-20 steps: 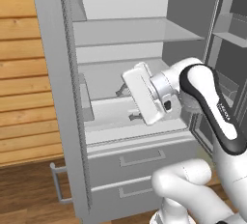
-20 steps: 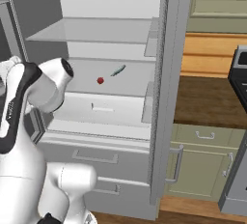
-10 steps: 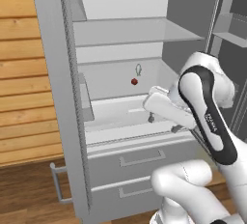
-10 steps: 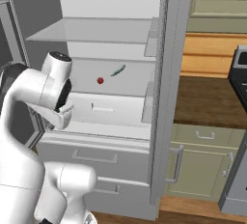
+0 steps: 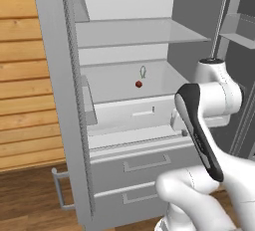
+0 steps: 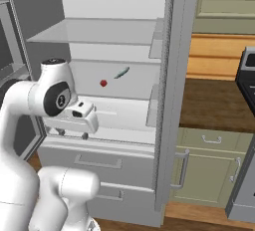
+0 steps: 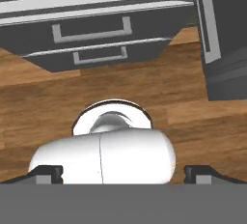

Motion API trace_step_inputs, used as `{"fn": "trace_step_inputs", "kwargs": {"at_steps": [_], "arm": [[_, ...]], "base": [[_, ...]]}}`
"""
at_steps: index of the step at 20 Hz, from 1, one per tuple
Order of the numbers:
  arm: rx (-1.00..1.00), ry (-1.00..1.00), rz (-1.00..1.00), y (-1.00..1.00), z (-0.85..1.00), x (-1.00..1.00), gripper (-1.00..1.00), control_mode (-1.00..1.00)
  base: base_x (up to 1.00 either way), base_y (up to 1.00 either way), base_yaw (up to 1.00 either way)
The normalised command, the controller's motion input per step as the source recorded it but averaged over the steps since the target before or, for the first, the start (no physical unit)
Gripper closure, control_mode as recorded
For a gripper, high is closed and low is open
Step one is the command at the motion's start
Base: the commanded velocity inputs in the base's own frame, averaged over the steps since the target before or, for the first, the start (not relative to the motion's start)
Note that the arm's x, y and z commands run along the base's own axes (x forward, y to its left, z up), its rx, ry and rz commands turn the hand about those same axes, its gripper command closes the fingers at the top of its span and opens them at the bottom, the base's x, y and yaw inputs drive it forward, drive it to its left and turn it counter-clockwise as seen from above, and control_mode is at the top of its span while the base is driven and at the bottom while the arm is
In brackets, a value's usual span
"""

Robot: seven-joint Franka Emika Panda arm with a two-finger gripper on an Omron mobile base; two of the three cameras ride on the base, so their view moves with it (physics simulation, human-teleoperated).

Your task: Take the strawberry from the fridge and place it on top of the pancake, located on the dining counter.

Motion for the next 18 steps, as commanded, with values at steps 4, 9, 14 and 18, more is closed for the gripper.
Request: {"fn": "trace_step_inputs", "kwargs": {"at_steps": [4, 9, 14, 18], "arm": [[0.00, -0.26, 0.12, -0.01, -0.20, -0.27, -1.00, -1.00], [0.00, -0.05, -0.03, 0.48, -0.13, -0.05, -1.00, -1.00], [0.00, 0.00, -0.04, 0.08, -0.31, 0.00, -1.00, -1.00], [0.05, 0.00, 0.00, 0.00, -0.32, 0.00, -1.00, -1.00]], "base": [[0.00, 0.00, 0.00], [0.00, 0.00, 0.00], [0.00, 0.00, 0.00], [0.00, 0.00, 0.00]]}}
